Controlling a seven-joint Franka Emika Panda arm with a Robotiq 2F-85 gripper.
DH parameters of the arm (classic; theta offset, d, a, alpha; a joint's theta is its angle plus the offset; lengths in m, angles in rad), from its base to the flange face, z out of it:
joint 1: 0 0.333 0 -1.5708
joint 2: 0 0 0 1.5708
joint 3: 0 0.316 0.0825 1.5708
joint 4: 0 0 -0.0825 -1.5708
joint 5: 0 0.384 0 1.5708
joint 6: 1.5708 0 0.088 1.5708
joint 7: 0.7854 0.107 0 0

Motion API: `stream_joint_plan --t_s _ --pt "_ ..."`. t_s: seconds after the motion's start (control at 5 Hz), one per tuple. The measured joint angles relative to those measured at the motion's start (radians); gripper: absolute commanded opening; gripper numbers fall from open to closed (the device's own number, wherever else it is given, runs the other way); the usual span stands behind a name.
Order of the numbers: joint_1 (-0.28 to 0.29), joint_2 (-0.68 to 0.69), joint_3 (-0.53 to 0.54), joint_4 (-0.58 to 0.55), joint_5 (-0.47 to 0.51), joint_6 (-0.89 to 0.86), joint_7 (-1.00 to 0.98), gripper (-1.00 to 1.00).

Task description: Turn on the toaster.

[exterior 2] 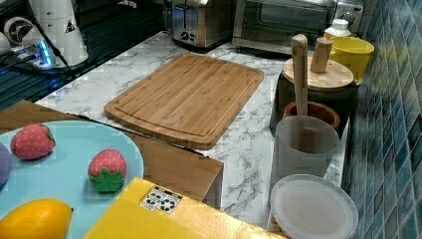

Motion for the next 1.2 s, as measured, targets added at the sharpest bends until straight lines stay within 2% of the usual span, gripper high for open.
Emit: stream_joint_plan --t_s 0.4,0.6,0.8,1.0,1.2 --pt "0.020 -0.047 0.043 -0.090 0.007 -0.014 -0.012 -1.00" --pt "0.046 -0.062 0.048 -0.141 0.045 -0.012 -0.072 -1.00" --pt "0.074 -0.102 0.047 -0.207 0.146 0.002 -0.143 -1.00" --pt "0.112 -0.166 0.045 -0.271 0.182 0.051 -0.153 -1.00" --pt "0.125 -0.236 0.063 -0.305 0.183 0.085 -0.153 -1.00"
